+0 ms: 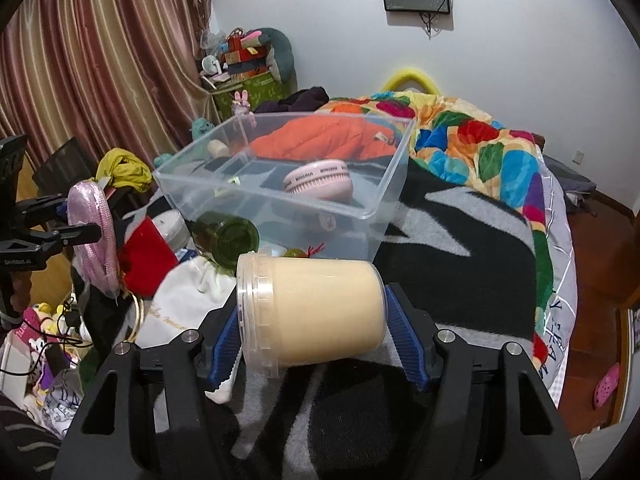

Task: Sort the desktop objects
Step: 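Carry the jar with the right gripper while the left gripper carries the rope bag over the box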

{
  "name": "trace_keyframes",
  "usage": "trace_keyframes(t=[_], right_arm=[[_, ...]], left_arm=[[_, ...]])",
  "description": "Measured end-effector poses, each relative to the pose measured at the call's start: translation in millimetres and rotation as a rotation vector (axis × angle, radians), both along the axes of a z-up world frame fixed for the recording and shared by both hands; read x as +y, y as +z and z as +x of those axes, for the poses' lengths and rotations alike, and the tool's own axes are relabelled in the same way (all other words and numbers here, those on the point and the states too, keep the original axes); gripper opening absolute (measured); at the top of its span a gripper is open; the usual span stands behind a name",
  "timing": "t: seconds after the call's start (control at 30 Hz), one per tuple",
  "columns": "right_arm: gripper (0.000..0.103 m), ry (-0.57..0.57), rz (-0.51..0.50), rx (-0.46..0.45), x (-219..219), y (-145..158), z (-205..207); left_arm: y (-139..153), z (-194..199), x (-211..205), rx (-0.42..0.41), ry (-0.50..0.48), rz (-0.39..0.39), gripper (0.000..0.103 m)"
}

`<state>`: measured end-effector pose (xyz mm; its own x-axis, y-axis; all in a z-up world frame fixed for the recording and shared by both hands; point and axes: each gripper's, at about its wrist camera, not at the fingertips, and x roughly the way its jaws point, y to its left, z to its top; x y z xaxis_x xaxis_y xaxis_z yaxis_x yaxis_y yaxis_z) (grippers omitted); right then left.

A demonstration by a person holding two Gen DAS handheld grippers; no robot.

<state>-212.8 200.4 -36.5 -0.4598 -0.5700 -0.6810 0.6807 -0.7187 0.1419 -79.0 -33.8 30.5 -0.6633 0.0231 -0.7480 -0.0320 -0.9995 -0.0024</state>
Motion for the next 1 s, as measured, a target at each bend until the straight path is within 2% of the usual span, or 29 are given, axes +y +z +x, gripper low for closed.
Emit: trace_keyframes(t=[0.33,0.53,0.8,1.0], right_arm=[[0.063,-0.011,-0.022,0.052,1,26,-1],[0.063,-0.019,-0.04,0.064,-1,39,-7],[0.063,-0.033,-0.041,0.096,-2,52,-11],[0.063,-0.054,-0.038,0.094,-5,58,-22]], left_arm=[[29,-1,-3,0.069,-0.008,0.017,0.059],[39,-19,-2,0.091,-0.006,0.005,0.059],[53,-41,-13,0.111,-0.014,0.081,0.059],[59,-58,-17,0.13,-0.018,0.076,0.059]])
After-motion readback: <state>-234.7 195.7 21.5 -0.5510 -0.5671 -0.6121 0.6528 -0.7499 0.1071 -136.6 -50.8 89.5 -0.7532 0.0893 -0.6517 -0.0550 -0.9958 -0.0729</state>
